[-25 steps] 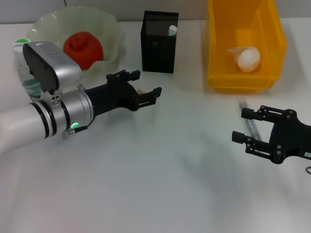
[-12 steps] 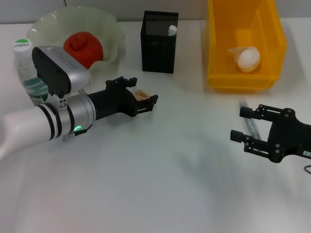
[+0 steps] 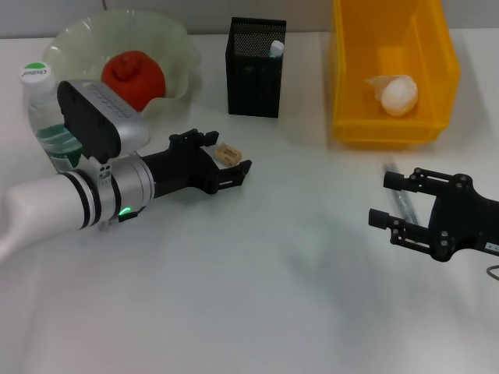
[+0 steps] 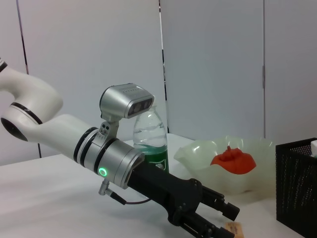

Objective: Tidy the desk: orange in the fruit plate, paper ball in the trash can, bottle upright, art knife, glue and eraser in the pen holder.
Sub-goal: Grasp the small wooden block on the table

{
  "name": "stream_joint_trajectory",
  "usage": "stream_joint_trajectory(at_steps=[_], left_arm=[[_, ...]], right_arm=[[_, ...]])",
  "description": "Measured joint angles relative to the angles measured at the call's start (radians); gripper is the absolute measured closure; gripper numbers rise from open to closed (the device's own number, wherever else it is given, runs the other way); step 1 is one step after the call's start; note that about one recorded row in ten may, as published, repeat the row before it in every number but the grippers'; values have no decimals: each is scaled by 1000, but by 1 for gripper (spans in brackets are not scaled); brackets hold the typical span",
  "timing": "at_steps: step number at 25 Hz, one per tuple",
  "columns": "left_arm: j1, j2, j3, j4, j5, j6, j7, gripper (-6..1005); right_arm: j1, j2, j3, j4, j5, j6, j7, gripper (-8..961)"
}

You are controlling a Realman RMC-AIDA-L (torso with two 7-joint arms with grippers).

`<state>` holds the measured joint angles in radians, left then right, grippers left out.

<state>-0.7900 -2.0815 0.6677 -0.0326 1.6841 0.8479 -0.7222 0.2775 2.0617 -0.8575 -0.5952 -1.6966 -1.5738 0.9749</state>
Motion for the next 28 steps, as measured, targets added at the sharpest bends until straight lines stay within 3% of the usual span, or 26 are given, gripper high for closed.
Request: stream_joint_trajectory(at_steps=[17,22,28], left_arm=[[-4,0,-17,-12,-6,-27,36,188],[-6,0,-55,-35,-6,-38,87,316],[-9,0,-90,-57,-3,-42,138,362]], right_arm=[[-4,2,4,0,0,-8,1,335],[-5,1,3,0,0,-9,1,335],[-5,1,4,0,0,-10,4,335]])
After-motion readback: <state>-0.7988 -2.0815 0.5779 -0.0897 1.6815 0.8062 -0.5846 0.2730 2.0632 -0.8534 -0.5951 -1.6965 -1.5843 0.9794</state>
